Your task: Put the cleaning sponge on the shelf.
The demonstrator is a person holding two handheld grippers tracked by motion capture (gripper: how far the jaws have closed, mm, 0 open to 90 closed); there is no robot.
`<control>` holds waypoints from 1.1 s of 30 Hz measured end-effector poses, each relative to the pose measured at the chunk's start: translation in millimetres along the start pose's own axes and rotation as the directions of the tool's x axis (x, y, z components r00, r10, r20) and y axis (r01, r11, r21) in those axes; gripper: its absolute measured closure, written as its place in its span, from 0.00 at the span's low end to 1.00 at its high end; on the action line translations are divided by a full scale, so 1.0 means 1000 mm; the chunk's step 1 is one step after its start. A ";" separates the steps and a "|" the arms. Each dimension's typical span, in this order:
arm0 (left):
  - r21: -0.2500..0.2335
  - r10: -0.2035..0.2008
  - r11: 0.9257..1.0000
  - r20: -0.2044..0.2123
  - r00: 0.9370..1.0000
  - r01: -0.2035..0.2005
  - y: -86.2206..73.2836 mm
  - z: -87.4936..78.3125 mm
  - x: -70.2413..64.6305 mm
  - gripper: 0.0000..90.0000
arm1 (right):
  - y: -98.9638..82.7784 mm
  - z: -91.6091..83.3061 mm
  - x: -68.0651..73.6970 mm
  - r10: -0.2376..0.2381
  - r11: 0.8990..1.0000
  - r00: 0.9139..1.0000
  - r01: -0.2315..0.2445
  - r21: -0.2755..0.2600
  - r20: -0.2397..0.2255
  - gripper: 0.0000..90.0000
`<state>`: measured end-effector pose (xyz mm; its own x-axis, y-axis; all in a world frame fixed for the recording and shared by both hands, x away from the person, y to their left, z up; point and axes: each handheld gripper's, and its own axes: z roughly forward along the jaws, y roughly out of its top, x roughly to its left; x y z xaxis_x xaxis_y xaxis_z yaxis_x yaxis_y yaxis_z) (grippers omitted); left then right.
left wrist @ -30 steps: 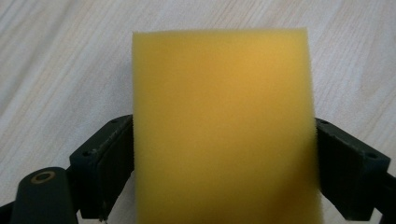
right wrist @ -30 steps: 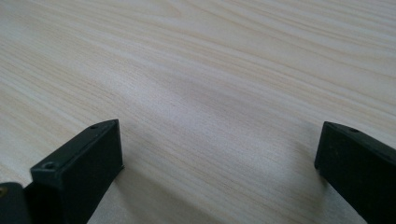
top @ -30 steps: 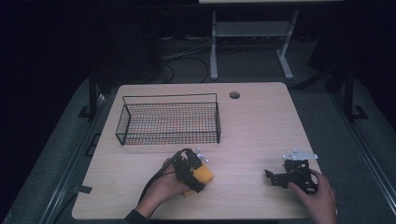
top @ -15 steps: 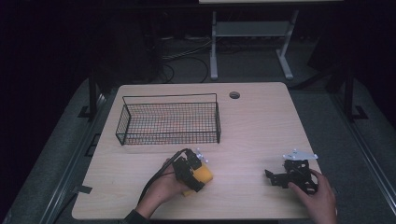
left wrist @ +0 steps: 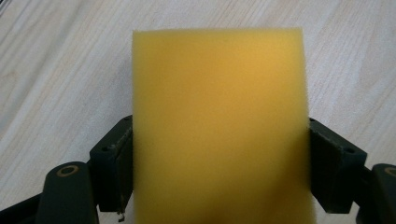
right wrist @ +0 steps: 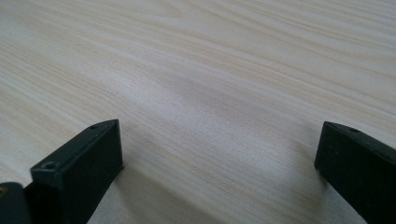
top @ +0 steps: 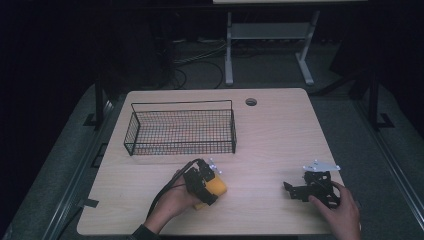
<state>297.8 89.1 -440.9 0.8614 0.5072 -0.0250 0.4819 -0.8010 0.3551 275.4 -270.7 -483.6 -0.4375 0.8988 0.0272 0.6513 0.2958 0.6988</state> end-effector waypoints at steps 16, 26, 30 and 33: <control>-0.035 0.006 0.999 0.021 1.000 -0.005 0.002 -0.019 0.004 0.25 | 0.000 0.000 0.000 0.000 1.000 1.000 0.000 0.000 0.000 0.00; -0.059 -0.004 0.998 0.031 1.000 0.005 0.006 -0.033 0.008 0.25 | 0.000 0.000 0.000 0.000 1.000 1.000 0.000 0.000 0.000 0.00; -0.062 -0.002 0.998 0.033 0.999 0.004 0.007 -0.037 0.010 0.25 | 0.000 0.000 0.000 0.001 1.000 1.000 -0.001 0.000 0.000 0.00; -0.059 0.004 0.998 0.032 0.999 -0.003 0.008 -0.041 0.011 0.25 | 0.000 0.000 0.000 0.001 1.000 1.000 -0.001 0.000 0.000 0.00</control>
<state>304.6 101.0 -399.5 0.8683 0.4932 -0.0535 0.4694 -0.7820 0.4100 275.4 -270.7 -483.6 -0.4372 0.8989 0.0276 0.6515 0.2954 0.6988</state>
